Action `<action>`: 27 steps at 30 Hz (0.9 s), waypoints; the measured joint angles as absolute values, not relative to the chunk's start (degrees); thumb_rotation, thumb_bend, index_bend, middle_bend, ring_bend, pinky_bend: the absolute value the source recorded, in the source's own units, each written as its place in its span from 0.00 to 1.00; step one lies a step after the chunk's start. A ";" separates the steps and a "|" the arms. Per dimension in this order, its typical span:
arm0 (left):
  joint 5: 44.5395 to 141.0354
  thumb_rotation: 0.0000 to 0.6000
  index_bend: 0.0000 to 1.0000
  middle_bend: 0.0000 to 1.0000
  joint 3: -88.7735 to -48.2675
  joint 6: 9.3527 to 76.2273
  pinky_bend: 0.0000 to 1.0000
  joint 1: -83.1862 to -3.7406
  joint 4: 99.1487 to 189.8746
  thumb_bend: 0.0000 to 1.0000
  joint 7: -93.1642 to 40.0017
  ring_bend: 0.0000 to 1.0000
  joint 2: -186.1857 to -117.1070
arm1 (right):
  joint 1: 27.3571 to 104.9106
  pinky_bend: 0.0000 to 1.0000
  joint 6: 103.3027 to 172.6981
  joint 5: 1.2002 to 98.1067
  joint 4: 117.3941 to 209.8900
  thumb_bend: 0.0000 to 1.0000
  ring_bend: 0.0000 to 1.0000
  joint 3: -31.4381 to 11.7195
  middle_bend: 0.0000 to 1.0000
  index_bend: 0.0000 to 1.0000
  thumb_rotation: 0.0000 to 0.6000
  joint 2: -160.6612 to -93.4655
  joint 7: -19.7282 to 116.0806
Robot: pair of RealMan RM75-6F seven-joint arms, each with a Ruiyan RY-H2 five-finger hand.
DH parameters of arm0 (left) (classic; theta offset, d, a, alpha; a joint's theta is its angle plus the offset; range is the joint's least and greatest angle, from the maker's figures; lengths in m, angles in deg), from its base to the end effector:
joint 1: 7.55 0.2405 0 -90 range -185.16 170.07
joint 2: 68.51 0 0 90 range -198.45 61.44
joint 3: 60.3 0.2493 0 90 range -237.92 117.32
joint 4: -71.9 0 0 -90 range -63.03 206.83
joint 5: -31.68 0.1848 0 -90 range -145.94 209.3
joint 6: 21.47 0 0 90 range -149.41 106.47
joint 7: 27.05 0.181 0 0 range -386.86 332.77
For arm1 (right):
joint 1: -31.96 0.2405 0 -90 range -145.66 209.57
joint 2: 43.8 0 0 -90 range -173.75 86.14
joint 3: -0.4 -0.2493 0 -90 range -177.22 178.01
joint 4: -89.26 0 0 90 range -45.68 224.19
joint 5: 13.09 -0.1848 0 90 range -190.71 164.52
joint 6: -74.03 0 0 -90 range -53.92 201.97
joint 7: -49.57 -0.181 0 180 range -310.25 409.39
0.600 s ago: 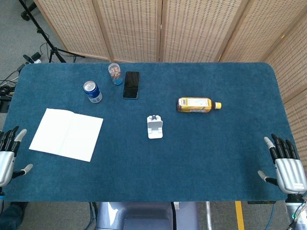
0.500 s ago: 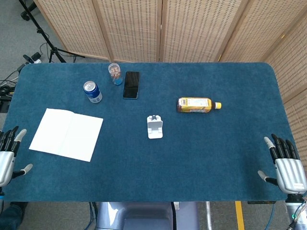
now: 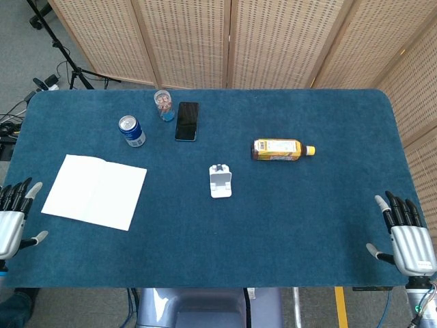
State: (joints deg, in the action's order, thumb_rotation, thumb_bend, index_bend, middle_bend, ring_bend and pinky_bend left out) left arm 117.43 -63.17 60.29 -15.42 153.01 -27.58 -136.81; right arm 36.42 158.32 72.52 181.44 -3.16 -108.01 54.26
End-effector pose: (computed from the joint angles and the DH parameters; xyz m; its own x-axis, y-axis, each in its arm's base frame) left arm -0.3178 0.2345 0.1666 0.4968 0.0252 0.8675 0.8676 -0.0366 -0.4959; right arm -0.2974 -0.2156 0.1790 0.4689 -0.0068 0.8832 -0.8832 0.0021 0.4689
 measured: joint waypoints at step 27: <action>117.58 1.00 0.00 0.00 -60.52 43.96 0.00 -23.81 129.15 0.26 -38.35 0.00 -147.98 | 37.24 0.00 155.74 70.97 181.31 0.00 0.00 -3.17 0.00 0.00 1.00 -107.73 52.90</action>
